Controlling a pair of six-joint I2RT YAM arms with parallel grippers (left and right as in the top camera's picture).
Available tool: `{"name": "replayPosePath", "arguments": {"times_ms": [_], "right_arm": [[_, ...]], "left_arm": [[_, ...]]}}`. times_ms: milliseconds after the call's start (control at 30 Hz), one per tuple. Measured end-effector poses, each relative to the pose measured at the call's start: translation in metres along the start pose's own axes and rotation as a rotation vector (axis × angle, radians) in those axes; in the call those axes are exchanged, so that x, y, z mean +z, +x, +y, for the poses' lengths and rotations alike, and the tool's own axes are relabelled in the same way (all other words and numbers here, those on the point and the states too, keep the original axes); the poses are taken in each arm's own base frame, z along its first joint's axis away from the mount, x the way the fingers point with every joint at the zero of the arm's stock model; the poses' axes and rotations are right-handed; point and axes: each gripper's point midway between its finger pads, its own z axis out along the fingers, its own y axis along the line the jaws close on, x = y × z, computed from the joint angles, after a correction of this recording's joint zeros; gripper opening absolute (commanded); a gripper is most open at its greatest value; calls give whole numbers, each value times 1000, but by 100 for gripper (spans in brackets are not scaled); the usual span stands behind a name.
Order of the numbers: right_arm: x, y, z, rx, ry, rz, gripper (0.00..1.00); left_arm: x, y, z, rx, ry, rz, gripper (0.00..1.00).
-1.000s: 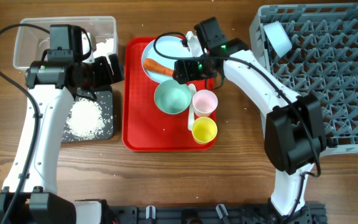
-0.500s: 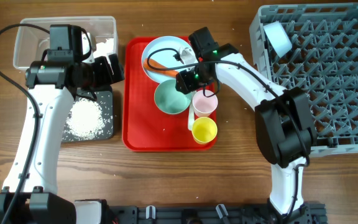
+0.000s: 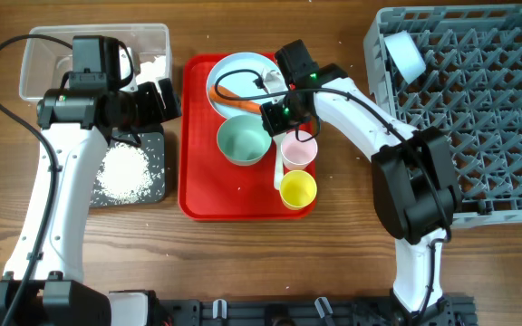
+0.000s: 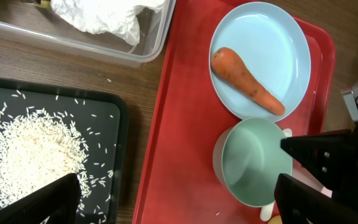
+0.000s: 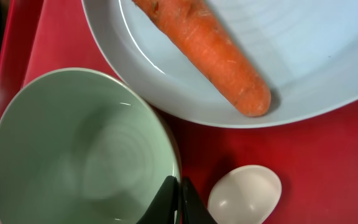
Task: Sort waste into correct bins and load items into the dishwasher rack
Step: 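Grasp the green bowl with the right gripper and lift it, then carry the green bowl right and set it in the rack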
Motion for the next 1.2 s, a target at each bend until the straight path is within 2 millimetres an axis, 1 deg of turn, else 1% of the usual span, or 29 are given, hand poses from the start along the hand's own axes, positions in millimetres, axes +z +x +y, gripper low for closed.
{"name": "replayPosePath", "arguments": {"times_ms": [133,200,267,300,333,367,400,467,500,533,600,633,667,733,767,833,933,1000,1067,1200], "right_arm": [[-2,-2,1,70,0,-3,4],[-13,-15,3,89,-1,-39,4],[-33,-26,2,104,2,-89,4],[-46,-31,0,109,12,-117,4],[-70,-38,-6,117,39,-166,4],[-85,-42,-10,124,62,-199,4],[-98,-45,-15,127,88,-226,4],[-125,-45,-27,146,161,-263,4],[-146,-43,-38,163,224,-291,4],[-163,-39,-47,179,283,-311,4],[-190,-32,-63,206,381,-336,4],[-218,-23,-76,231,482,-364,4],[-240,-15,-86,249,570,-382,4],[-280,3,-100,278,736,-404,4],[-306,18,-107,293,859,-410,4],[-342,39,-118,306,1052,-391,4],[-373,60,-132,303,1276,-322,4],[-393,68,-138,277,1428,-273,4],[-398,71,-141,260,1484,-244,4],[-398,75,-146,203,1544,-154,4]], "left_arm": [[0,0,0,0,0,0,100],[0,0,0,0,0,0,100],[0,0,0,0,0,0,100],[0,0,0,0,0,0,100],[0,0,0,0,0,0,100],[0,0,0,0,0,0,100],[0,0,0,0,0,0,100],[0,0,0,0,0,0,100],[0,0,0,0,0,0,100],[0,0,0,0,0,0,100],[0,0,0,0,0,0,100],[0,0,0,0,0,0,100],[0,0,0,0,0,0,100],[0,0,0,0,0,0,100],[0,0,0,0,0,0,100],[0,0,0,0,0,0,100],[0,0,0,0,0,0,100],[0,0,0,0,0,0,100],[0,0,0,0,0,0,100],[0,0,0,0,0,0,100]]}}
